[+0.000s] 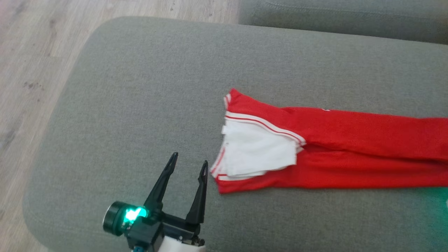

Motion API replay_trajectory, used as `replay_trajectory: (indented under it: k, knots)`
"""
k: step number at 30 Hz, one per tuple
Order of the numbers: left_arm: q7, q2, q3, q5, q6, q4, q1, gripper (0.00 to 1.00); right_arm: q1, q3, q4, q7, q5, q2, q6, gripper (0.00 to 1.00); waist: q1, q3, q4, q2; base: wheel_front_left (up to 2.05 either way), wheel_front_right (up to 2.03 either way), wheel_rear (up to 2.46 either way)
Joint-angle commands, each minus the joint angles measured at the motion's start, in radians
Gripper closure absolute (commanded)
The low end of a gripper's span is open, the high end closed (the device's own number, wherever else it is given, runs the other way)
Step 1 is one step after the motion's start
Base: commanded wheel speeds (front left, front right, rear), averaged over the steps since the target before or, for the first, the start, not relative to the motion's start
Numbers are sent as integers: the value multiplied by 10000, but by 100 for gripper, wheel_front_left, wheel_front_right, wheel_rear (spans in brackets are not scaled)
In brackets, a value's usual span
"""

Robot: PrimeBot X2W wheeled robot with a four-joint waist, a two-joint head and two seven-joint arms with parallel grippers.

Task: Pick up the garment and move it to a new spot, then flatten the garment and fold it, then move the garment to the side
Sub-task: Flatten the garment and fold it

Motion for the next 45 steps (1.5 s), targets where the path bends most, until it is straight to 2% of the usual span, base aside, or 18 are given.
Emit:
replay_trajectory:
  k: [1,5,9,17,22,26,28,32,33,34,35,36,40,45]
  knots:
    - [-64,-68,483,161,-29,-260,-83,0,202,-61,-384,-131,7,-533,65,100,0,-81,-63,0,0,0,0]
    - [-64,-163,612,267,-172,-210,92,0,432,-250,-744,-58,89,-705,65,100,0,-278,-151,0,0,0,0]
    - [-64,-239,725,357,-311,-146,207,0,383,57,-1666,-80,274,-612,65,100,0,-463,-210,0,0,0,0]
    - [-64,-350,811,504,-604,18,398,0,97,1835,-4581,83,64,198,65,100,0,-853,80,0,0,0,0]
    - [-64,-411,919,580,-719,50,416,0,-297,3233,-5639,451,-268,839,65,100,0,-863,493,0,0,0,0]
    - [-64,-508,968,616,-823,118,412,0,-734,4427,-5631,654,-173,1319,65,100,0,-820,862,0,0,0,0]
    - [-64,-535,985,622,-842,133,414,0,-844,4714,-5506,656,-161,1418,65,100,0,-803,942,0,0,0,0]
    - [-64,-643,1031,655,-949,198,392,0,-1144,5882,-4646,636,-84,1870,65,100,0,-739,1277,0,0,0,0]
    - [-64,-697,1078,674,-977,222,386,0,-1217,6470,-4066,681,42,2126,65,100,0,-703,1393,0,0,0,0]
    - [-64,-723,1101,685,-988,235,384,0,-1272,6704,-3788,603,37,2238,65,91,0,-688,1430,0,0,0,0]
    - [-64,-749,1125,702,-993,249,378,0,-1331,6858,-3531,410,25,2358,65,5,0,-667,1457,0,0,0,0]
    - [-64,-774,1153,717,-996,259,370,0,-1379,6932,-3295,130,37,2493,65,0,0,-651,1472,0,0,0,0]
    - [-64,-847,1306,756,-992,295,413,0,-1446,7295,-2698,-1106,134,2757,65,0,0,-689,1339,0,0,0,0]
    - [-65,-904,1645,729,-913,340,629,0,-981,7180,-2262,-3192,-286,2667,65,0,0,-1108,659,0,0,0,0]
